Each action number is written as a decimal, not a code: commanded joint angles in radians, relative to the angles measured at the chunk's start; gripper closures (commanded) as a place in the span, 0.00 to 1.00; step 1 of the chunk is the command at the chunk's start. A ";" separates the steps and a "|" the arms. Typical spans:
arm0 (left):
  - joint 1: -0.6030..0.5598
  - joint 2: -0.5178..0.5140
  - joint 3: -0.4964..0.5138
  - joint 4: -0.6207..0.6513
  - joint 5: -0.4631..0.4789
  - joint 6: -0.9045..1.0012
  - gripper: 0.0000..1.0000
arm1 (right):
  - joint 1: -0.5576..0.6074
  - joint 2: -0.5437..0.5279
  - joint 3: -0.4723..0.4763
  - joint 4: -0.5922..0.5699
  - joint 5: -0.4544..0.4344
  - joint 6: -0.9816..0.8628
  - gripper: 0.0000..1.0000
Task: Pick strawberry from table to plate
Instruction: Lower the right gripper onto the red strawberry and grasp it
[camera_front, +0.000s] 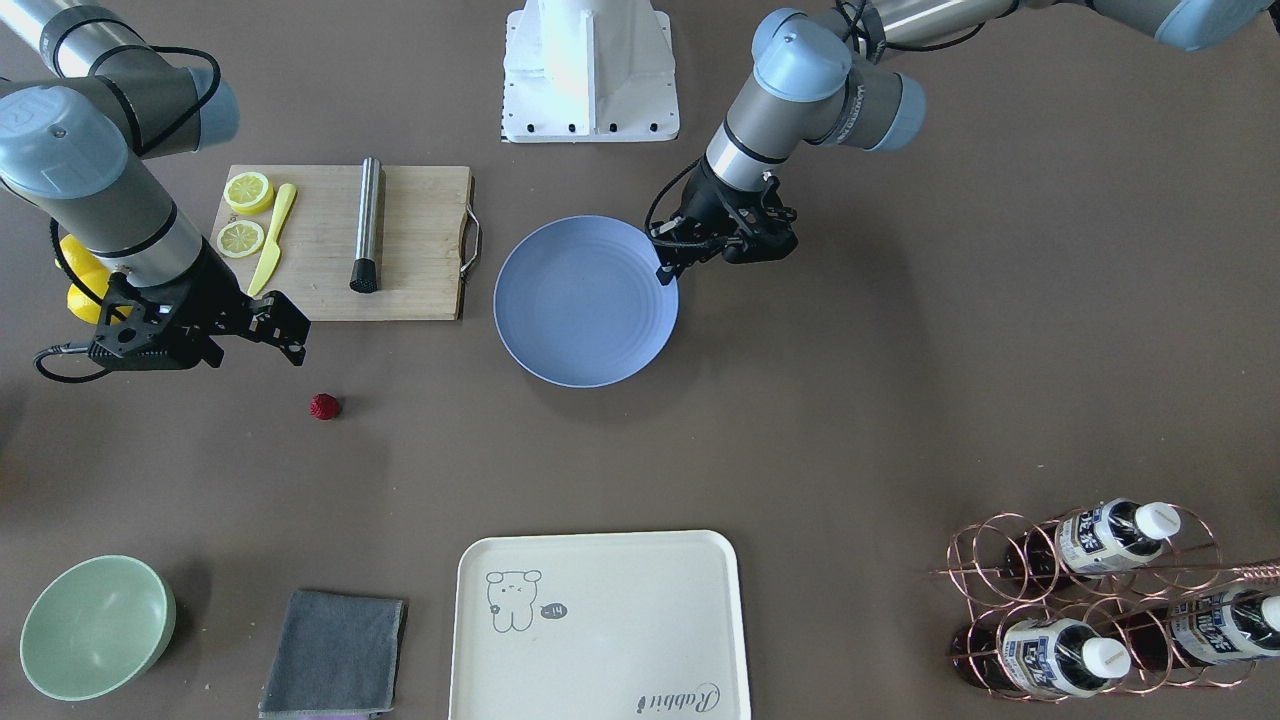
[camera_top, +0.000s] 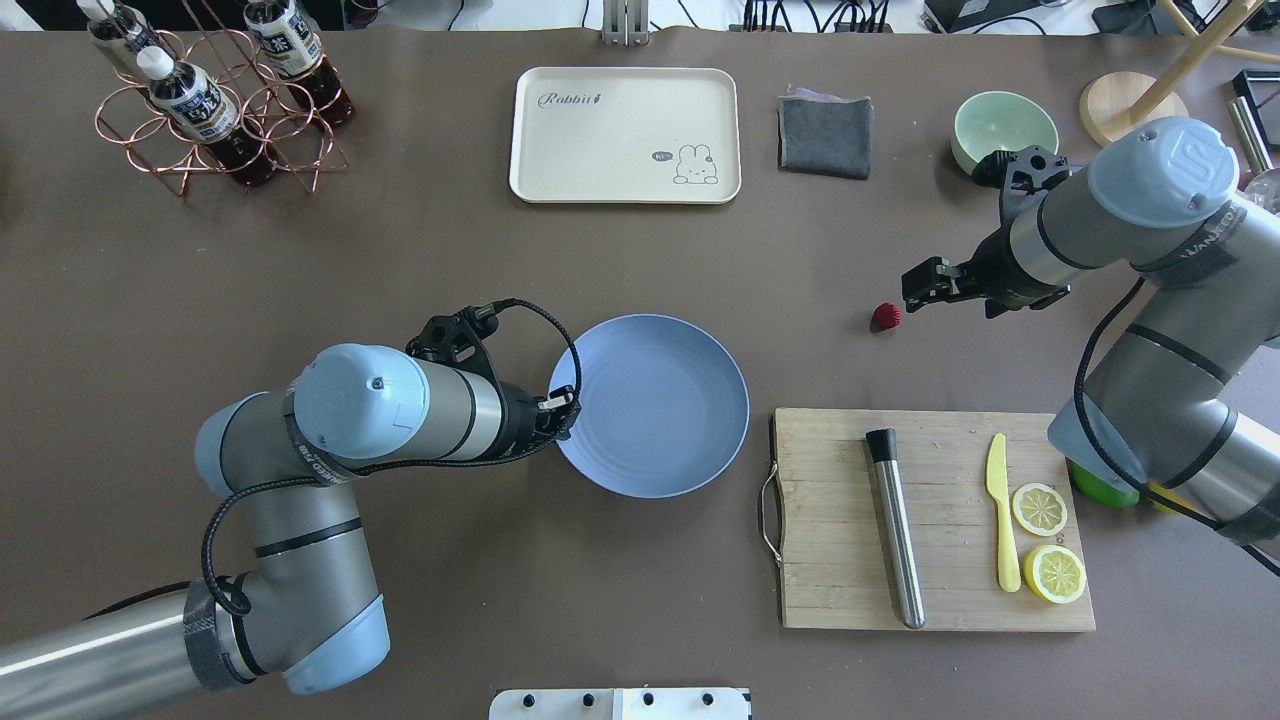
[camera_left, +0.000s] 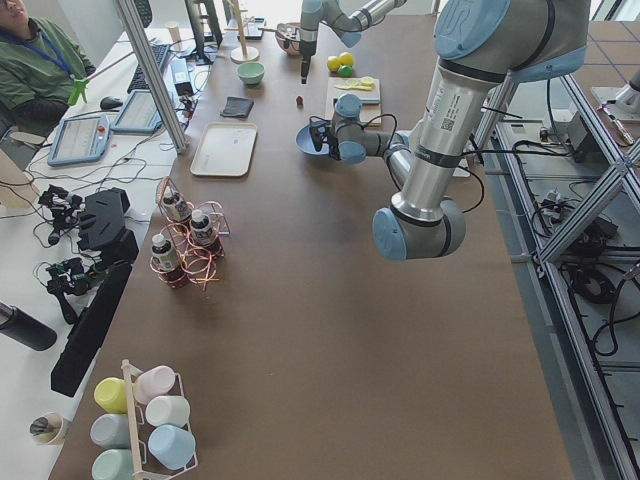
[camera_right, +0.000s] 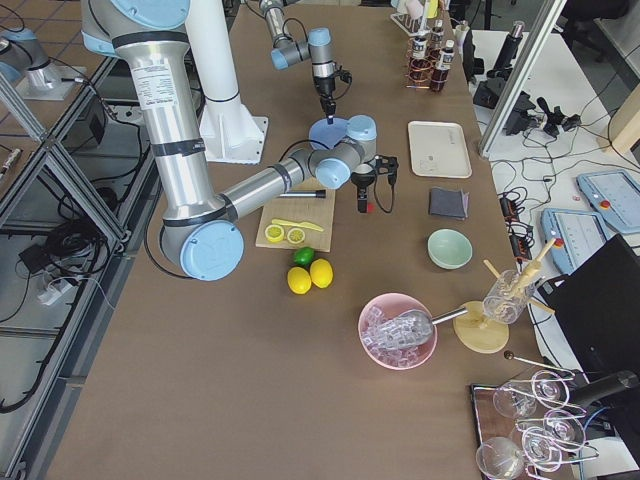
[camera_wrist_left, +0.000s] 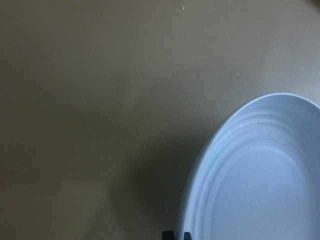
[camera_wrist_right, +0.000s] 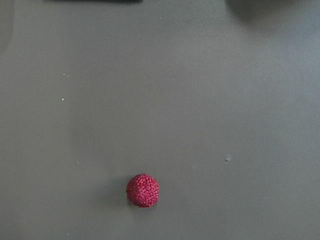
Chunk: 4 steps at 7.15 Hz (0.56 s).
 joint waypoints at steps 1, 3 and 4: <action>0.006 -0.006 0.017 -0.003 0.012 -0.011 1.00 | -0.012 0.000 -0.010 0.000 -0.001 -0.001 0.00; -0.025 -0.004 0.035 -0.005 0.032 -0.003 0.83 | -0.023 0.000 -0.010 0.000 -0.008 -0.001 0.00; -0.034 0.000 0.038 -0.006 0.034 0.015 0.03 | -0.028 0.003 -0.018 0.000 -0.018 -0.001 0.00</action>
